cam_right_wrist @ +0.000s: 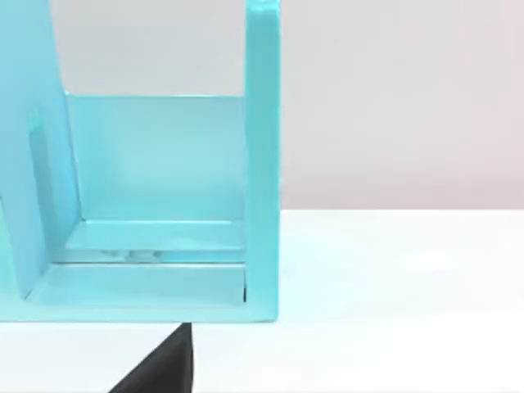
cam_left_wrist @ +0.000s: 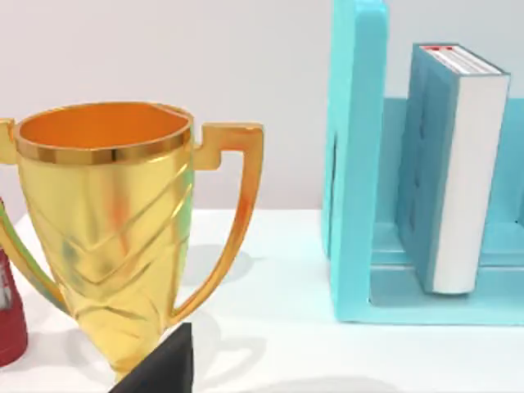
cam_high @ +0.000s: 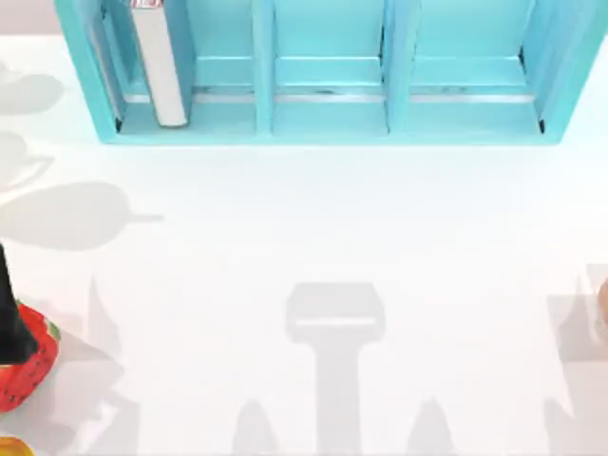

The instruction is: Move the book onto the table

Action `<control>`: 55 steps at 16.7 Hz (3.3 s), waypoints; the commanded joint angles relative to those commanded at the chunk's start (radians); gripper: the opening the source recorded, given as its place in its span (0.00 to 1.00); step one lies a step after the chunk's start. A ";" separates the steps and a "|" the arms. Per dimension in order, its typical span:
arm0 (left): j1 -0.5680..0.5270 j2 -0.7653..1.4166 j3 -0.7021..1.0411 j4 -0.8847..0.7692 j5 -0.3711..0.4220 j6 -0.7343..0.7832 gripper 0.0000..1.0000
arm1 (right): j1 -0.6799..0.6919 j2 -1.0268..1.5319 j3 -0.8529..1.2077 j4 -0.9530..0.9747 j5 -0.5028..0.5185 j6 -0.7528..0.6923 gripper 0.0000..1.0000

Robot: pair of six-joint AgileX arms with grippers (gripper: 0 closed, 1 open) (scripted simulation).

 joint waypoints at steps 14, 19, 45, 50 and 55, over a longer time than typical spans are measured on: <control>-0.116 0.774 0.320 0.608 -0.114 -0.049 1.00 | 0.000 0.000 0.000 0.000 0.000 0.000 1.00; -0.210 1.386 0.504 0.976 -0.173 -0.043 1.00 | 0.000 0.000 0.000 0.000 0.000 0.000 1.00; -0.286 2.370 1.059 1.321 -0.212 0.018 1.00 | 0.000 0.000 0.000 0.000 0.000 0.000 1.00; -0.265 2.420 1.205 1.221 -0.191 0.017 1.00 | 0.000 0.000 0.000 0.000 0.000 0.000 1.00; -0.265 2.420 1.206 1.221 -0.190 0.017 0.92 | 0.000 0.000 0.000 0.000 0.000 0.000 1.00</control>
